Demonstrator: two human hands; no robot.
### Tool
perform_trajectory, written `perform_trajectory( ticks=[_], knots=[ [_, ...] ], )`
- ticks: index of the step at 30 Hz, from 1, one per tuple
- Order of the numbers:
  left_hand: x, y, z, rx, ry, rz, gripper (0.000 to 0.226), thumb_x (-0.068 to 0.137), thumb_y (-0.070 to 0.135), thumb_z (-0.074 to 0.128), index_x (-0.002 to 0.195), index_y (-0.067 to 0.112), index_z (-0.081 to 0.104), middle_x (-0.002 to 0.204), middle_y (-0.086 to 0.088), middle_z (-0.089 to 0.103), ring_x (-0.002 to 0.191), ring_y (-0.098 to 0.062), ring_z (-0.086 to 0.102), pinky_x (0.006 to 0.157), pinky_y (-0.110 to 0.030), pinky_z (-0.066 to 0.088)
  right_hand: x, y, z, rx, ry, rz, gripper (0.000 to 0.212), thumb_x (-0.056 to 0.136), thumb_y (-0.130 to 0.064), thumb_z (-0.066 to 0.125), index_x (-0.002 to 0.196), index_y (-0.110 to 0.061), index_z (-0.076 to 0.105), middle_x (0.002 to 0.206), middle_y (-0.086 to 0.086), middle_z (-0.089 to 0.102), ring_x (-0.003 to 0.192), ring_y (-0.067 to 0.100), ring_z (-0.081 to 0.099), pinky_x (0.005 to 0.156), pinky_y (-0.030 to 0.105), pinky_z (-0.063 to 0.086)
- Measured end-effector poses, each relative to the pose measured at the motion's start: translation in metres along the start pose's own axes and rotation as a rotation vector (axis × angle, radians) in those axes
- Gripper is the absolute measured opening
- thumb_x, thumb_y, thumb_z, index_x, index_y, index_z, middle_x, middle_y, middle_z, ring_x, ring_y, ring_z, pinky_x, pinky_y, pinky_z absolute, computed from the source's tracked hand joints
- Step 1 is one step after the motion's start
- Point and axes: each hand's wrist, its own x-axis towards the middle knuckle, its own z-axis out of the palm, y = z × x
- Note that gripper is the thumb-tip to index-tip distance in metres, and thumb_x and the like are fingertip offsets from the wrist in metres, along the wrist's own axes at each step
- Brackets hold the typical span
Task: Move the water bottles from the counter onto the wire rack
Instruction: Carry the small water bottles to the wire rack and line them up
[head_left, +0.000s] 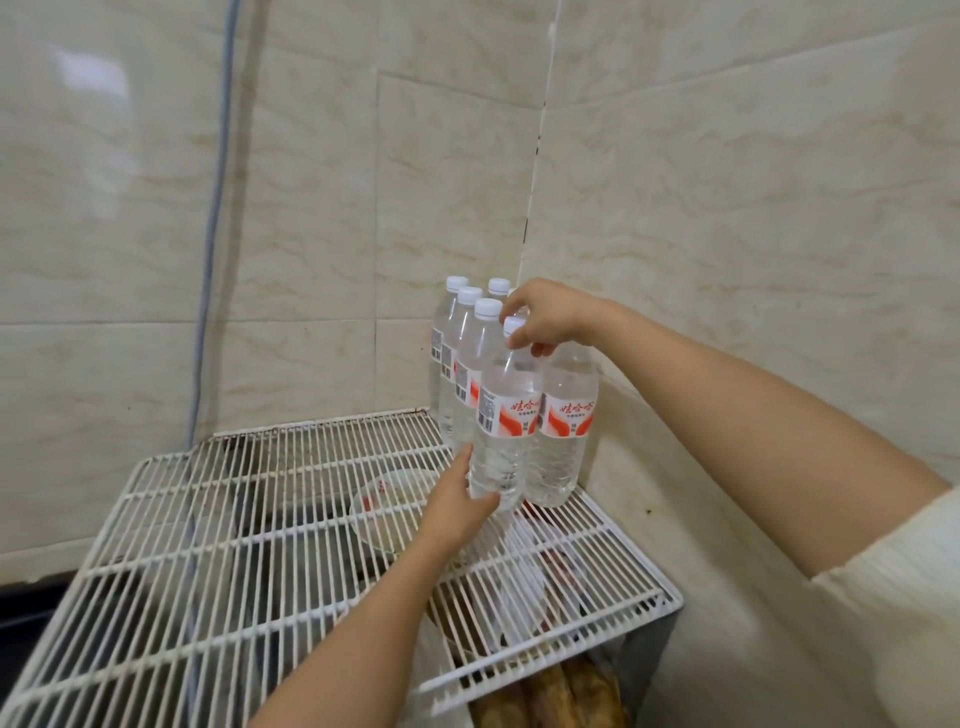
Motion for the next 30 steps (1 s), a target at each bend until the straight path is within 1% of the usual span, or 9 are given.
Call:
perform_trajectory(
  ticks=[3, 7, 9, 11, 13, 15, 20, 24, 30],
  knots=[
    [-0.002, 0.002, -0.001, 0.017, -0.017, -0.018, 0.079, 0.086, 0.014, 0.061, 0.148, 0.024, 0.013, 0.154, -0.005, 0.025, 0.140, -0.022, 0.028, 0.111, -0.045, 0.035, -0.004, 0.002, 0.011, -0.035, 0.045, -0.037, 0.052, 0.088, -0.009, 0.056, 0.137, -0.012, 0.040, 0.137, 0.012, 0.044, 0.069, 0.019, 0.058, 0.056, 0.020, 0.047],
    [-0.010, 0.013, -0.009, 0.135, 0.002, -0.001, 0.074, 0.088, 0.021, 0.061, 0.148, 0.018, 0.017, 0.154, -0.003, 0.025, 0.139, -0.023, 0.029, 0.113, -0.038, 0.029, -0.029, 0.011, 0.034, 0.079, 0.381, -0.076, 0.056, 0.086, -0.013, 0.056, 0.138, -0.018, 0.038, 0.136, 0.010, 0.039, 0.103, 0.025, 0.053, 0.084, 0.027, 0.041],
    [-0.016, 0.025, -0.022, 0.135, 0.086, 0.023, 0.065, 0.089, 0.023, 0.059, 0.145, 0.014, 0.026, 0.151, -0.005, 0.030, 0.137, -0.023, 0.033, 0.110, -0.038, 0.031, -0.052, 0.015, 0.055, 0.150, 0.574, -0.104, 0.047, 0.085, -0.011, 0.055, 0.131, -0.014, 0.048, 0.133, 0.008, 0.040, 0.090, 0.023, 0.057, 0.086, 0.033, 0.045],
    [-0.022, 0.035, -0.039, 0.066, 0.159, 0.033, 0.056, 0.090, 0.024, 0.058, 0.140, 0.013, 0.036, 0.147, -0.008, 0.038, 0.132, -0.025, 0.040, 0.106, -0.040, 0.036, -0.075, 0.015, 0.080, 0.183, 0.630, -0.201, 0.037, 0.084, -0.009, 0.058, 0.121, -0.011, 0.057, 0.129, 0.008, 0.046, 0.074, 0.016, 0.054, 0.080, 0.032, 0.047],
    [-0.037, 0.038, -0.058, 0.081, 0.209, 0.046, 0.054, 0.090, 0.027, 0.057, 0.139, 0.014, 0.038, 0.145, -0.008, 0.040, 0.129, -0.025, 0.043, 0.100, -0.038, 0.041, -0.092, 0.016, 0.101, 0.194, 0.549, -0.286, 0.031, 0.084, -0.011, 0.061, 0.115, -0.009, 0.062, 0.123, 0.008, 0.050, 0.079, 0.012, 0.053, 0.078, 0.026, 0.045],
    [-0.061, 0.031, -0.080, 0.165, 0.277, 0.053, 0.054, 0.090, 0.027, 0.056, 0.139, 0.015, 0.037, 0.145, -0.007, 0.040, 0.129, -0.025, 0.043, 0.095, -0.035, 0.042, -0.103, 0.015, 0.117, 0.231, 0.376, -0.300, 0.030, 0.087, -0.016, 0.060, 0.117, -0.011, 0.061, 0.121, 0.005, 0.050, 0.095, 0.010, 0.049, 0.085, 0.021, 0.039],
    [-0.145, -0.006, -0.140, 0.385, 0.578, -0.083, 0.047, 0.089, 0.017, 0.059, 0.132, 0.005, 0.047, 0.137, -0.013, 0.050, 0.126, -0.028, 0.046, 0.105, -0.039, 0.035, -0.120, -0.001, 0.149, 0.244, 0.075, -0.408, 0.034, 0.090, -0.026, 0.057, 0.121, -0.015, 0.058, 0.124, 0.001, 0.052, 0.118, 0.014, 0.042, 0.095, 0.020, 0.027],
    [-0.231, -0.028, -0.163, 0.524, 0.774, -0.231, 0.045, 0.088, 0.017, 0.059, 0.130, 0.006, 0.050, 0.132, -0.015, 0.054, 0.122, -0.030, 0.048, 0.098, -0.040, 0.038, -0.138, -0.035, 0.177, 0.350, 0.025, -0.578, 0.033, 0.089, -0.026, 0.058, 0.120, -0.014, 0.060, 0.124, 0.004, 0.053, 0.119, 0.017, 0.042, 0.094, 0.019, 0.026],
    [-0.374, -0.058, -0.162, 0.558, 0.974, -0.499, 0.046, 0.089, 0.020, 0.059, 0.132, 0.008, 0.047, 0.135, -0.011, 0.051, 0.126, -0.026, 0.046, 0.101, -0.037, 0.038, -0.196, -0.130, 0.246, 0.509, -0.118, -0.944, 0.038, 0.083, -0.031, 0.055, 0.112, -0.008, 0.065, 0.114, 0.011, 0.061, 0.111, 0.015, 0.049, 0.096, 0.014, 0.028]
  ],
)
